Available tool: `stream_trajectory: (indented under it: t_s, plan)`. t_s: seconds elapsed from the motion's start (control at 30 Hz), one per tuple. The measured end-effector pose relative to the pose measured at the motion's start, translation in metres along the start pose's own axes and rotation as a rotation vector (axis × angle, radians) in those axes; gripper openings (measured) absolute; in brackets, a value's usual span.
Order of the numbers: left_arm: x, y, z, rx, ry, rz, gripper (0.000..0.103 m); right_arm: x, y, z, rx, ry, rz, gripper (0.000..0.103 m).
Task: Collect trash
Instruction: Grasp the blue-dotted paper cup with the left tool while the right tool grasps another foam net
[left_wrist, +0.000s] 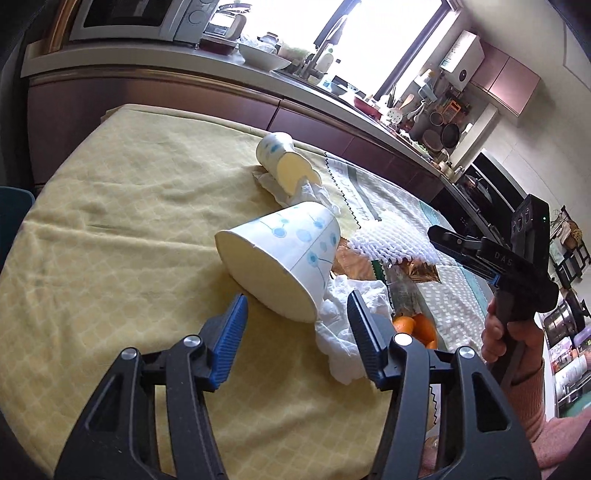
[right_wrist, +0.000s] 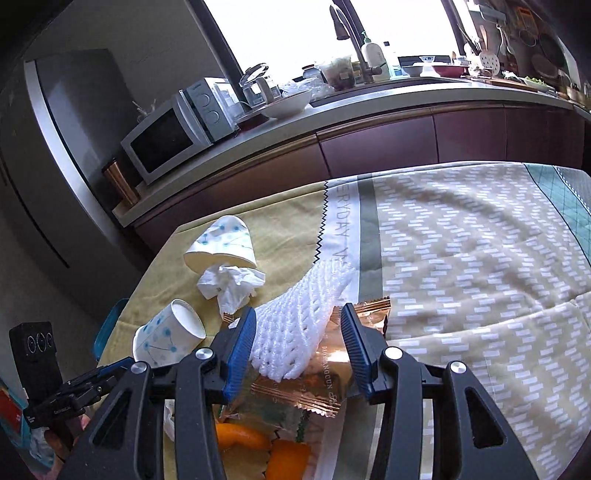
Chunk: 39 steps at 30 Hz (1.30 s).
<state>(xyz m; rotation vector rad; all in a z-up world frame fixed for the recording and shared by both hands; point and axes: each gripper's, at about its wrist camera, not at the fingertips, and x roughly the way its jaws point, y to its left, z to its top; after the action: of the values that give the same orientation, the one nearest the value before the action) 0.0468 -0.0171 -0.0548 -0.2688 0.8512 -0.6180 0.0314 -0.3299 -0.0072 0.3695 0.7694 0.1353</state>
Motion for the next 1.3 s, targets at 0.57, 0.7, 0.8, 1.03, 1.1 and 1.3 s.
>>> stream_trajectory:
  t_s: [0.57, 0.7, 0.8, 1.03, 1.1, 1.3]
  plan:
    - [0.037, 0.011, 0.009, -0.107, 0.075, -0.046, 0.02, 0.015, -0.007, -0.003, 0.051, 0.043, 0.044, 0.026]
    - [0.036, 0.008, 0.01, -0.096, 0.062, -0.039, 0.011, 0.013, -0.007, -0.003, 0.05, 0.037, 0.048, 0.018]
    - [0.031, 0.007, 0.01, -0.085, 0.048, -0.035, 0.008, 0.011, -0.005, -0.003, 0.047, 0.029, 0.052, 0.013]
    - [0.013, 0.005, 0.013, -0.052, 0.004, -0.013, 0.004, 0.002, 0.007, 0.0, 0.013, -0.009, 0.069, 0.011]
    - [0.008, 0.007, 0.013, -0.053, 0.0, -0.003, 0.004, -0.001, 0.011, 0.001, 0.006, -0.023, 0.075, 0.01]
    - [-0.012, 0.018, 0.01, -0.053, -0.022, 0.026, 0.004, -0.013, 0.026, 0.005, -0.018, -0.074, 0.108, 0.01]
